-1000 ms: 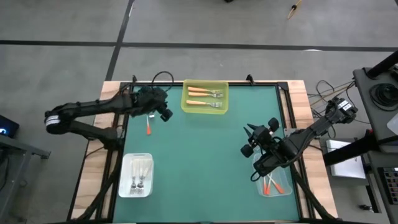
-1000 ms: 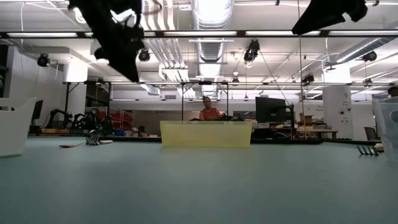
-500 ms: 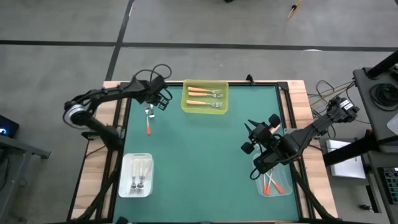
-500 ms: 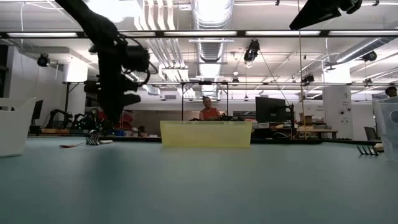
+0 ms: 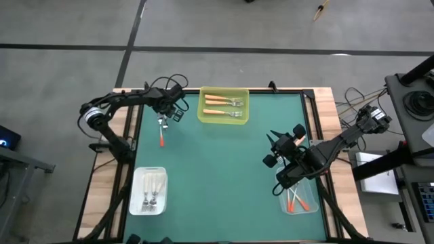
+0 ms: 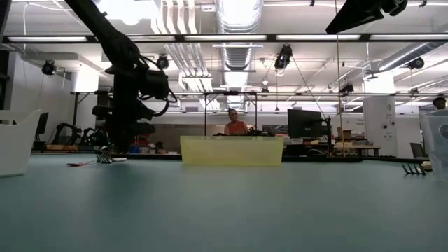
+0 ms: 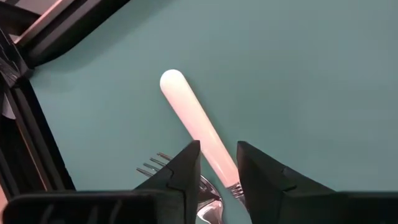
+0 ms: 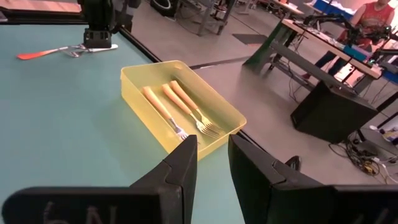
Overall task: Sort silverware by color (type)
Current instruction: Put the white fork into the white bin
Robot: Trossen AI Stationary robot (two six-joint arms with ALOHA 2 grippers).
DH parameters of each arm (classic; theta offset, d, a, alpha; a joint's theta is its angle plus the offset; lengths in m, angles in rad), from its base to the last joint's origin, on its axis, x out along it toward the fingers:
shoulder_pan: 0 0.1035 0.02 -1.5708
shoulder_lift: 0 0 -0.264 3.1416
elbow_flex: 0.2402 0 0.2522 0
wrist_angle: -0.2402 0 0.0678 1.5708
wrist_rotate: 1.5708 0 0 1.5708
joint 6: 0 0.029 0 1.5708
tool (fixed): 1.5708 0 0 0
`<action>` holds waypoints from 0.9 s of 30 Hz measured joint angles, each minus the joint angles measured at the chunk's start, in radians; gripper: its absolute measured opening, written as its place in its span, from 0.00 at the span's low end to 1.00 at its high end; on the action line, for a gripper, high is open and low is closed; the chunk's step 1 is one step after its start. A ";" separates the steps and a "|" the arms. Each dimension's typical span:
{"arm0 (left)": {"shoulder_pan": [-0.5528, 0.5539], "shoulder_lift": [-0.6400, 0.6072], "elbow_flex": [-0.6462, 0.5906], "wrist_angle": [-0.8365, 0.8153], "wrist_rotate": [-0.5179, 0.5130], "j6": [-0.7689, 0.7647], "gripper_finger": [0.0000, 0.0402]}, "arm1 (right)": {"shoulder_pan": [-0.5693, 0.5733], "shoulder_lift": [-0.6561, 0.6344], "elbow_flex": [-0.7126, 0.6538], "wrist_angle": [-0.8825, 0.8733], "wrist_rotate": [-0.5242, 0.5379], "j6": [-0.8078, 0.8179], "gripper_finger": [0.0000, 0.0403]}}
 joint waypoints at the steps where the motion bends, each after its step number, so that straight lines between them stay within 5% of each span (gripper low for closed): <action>1: 0.000 0.001 0.000 0.001 0.000 0.000 0.23 | 0.000 0.000 0.000 0.000 0.000 0.000 0.20; 10: 0.011 0.001 0.000 0.030 -0.001 0.011 0.32 | 0.000 0.000 -0.002 -0.001 0.000 -0.001 0.20; 27: 0.074 0.001 -0.002 0.071 0.035 -0.022 0.32 | 0.000 0.000 -0.014 -0.007 -0.001 -0.004 0.20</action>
